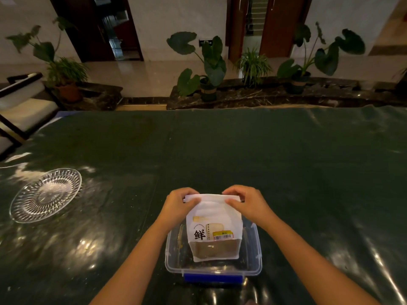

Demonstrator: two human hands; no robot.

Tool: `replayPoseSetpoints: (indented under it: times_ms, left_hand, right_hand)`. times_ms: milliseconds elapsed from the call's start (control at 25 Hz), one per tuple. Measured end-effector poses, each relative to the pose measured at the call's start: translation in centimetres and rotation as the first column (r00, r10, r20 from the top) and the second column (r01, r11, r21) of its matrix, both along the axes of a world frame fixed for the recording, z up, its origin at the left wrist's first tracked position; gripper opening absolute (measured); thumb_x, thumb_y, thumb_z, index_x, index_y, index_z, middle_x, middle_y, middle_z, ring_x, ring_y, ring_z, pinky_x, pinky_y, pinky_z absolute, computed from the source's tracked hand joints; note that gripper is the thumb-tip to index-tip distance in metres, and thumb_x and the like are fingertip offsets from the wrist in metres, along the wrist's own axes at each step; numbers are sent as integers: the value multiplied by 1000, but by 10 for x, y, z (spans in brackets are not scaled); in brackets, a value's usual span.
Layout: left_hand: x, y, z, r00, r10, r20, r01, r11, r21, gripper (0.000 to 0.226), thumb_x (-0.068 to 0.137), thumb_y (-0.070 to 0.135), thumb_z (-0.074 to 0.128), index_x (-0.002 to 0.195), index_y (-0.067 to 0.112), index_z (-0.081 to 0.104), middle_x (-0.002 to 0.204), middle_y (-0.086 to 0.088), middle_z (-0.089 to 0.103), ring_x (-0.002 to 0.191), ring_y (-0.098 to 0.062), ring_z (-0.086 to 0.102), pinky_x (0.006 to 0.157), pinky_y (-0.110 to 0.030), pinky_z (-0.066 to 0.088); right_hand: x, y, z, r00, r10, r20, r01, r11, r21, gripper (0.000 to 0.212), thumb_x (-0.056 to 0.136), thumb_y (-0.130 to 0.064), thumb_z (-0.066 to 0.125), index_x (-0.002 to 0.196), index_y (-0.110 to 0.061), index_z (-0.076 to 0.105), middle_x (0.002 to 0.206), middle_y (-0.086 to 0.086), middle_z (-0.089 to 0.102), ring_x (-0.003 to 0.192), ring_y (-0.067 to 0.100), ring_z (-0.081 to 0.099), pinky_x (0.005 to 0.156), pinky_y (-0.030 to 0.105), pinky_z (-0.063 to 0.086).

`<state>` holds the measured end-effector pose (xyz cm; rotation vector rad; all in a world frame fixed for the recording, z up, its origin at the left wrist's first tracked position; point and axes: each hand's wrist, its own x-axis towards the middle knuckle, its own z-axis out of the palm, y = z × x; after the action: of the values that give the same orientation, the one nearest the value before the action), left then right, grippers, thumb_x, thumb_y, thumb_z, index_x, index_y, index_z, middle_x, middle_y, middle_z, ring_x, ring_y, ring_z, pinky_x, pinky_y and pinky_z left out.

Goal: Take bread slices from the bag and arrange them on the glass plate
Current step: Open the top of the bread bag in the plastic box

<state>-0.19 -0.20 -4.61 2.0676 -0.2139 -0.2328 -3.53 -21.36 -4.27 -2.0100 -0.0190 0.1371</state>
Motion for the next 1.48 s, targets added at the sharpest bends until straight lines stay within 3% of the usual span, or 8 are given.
replayPoseSetpoints:
  times_ms: [200, 360, 480, 640, 720, 800, 1000, 1480]
  left_hand:
    - [-7, 0, 3, 985, -51, 167, 27, 990, 140, 61, 71, 19, 75, 121, 36, 44, 102, 19, 47, 95, -2, 52, 72, -11, 44]
    - [-5, 1, 12, 931, -168, 325, 100, 971, 215, 14, 79, 18, 68, 90, 27, 65, 87, 15, 58, 85, 0, 58, 74, -15, 50]
    - [-2, 5, 17, 973, -75, 217, 59, 995, 79, 19, 81, 18, 66, 73, 34, 64, 76, 16, 63, 79, 9, 60, 60, -5, 47]
    - [-7, 0, 21, 988, 90, 123, -94, 995, 27, 15, 80, 21, 68, 88, 34, 64, 88, 18, 62, 89, -5, 62, 61, -5, 46]
    - [-17, -1, 18, 893, 77, 443, -181, 964, 197, 38, 77, 31, 69, 113, 28, 56, 105, 14, 56, 106, -7, 51, 93, -21, 41]
    - [-27, -2, 9, 665, -238, 708, -159, 881, 446, 46, 74, 38, 68, 116, 25, 53, 112, 6, 59, 111, -12, 49, 108, -41, 29]
    - [-34, -8, 9, 682, -409, 607, -167, 720, 673, 38, 54, 23, 87, 89, 23, 70, 91, 4, 72, 94, -18, 65, 99, -46, 40]
    - [-91, 32, 42, 500, -620, 604, 159, 752, 640, 30, 68, 23, 72, 95, 25, 61, 78, 9, 72, 73, -4, 65, 100, -38, 42]
  right_hand:
    - [7, 1, 3, 997, -74, -15, 75, 996, 39, 8, 83, -16, 62, 87, -22, 67, 91, -5, 64, 89, 12, 61, 72, 22, 51]
    - [8, 5, 5, 990, -102, -97, 111, 990, 87, 7, 83, -15, 61, 87, -17, 67, 93, -1, 64, 88, 12, 60, 71, 23, 51]
    - [8, 4, 16, 996, -28, -81, 37, 993, 110, 6, 81, -23, 64, 82, -21, 70, 90, -1, 68, 88, 13, 63, 74, 28, 54]
    - [18, 3, 34, 993, 100, -68, -109, 983, -146, 9, 79, -22, 65, 75, -28, 69, 81, -12, 65, 83, 6, 62, 66, 18, 49]
    - [23, 2, 39, 991, 122, -59, -132, 969, -211, 10, 80, -20, 65, 74, -27, 69, 78, -14, 63, 80, 5, 62, 64, 16, 47]
    - [24, 0, 43, 985, 162, -63, -172, 960, -222, 12, 80, -20, 65, 73, -29, 67, 77, -13, 64, 79, 3, 62, 64, 15, 47]
    - [27, -2, 45, 973, 215, -78, -228, 941, -248, 16, 81, -20, 65, 70, -32, 65, 79, -12, 64, 80, 5, 63, 64, 16, 49]
    - [64, -17, 41, 993, 106, 56, -70, 892, -446, 8, 80, -27, 65, 74, -32, 65, 80, -8, 67, 76, 9, 64, 72, 31, 56]
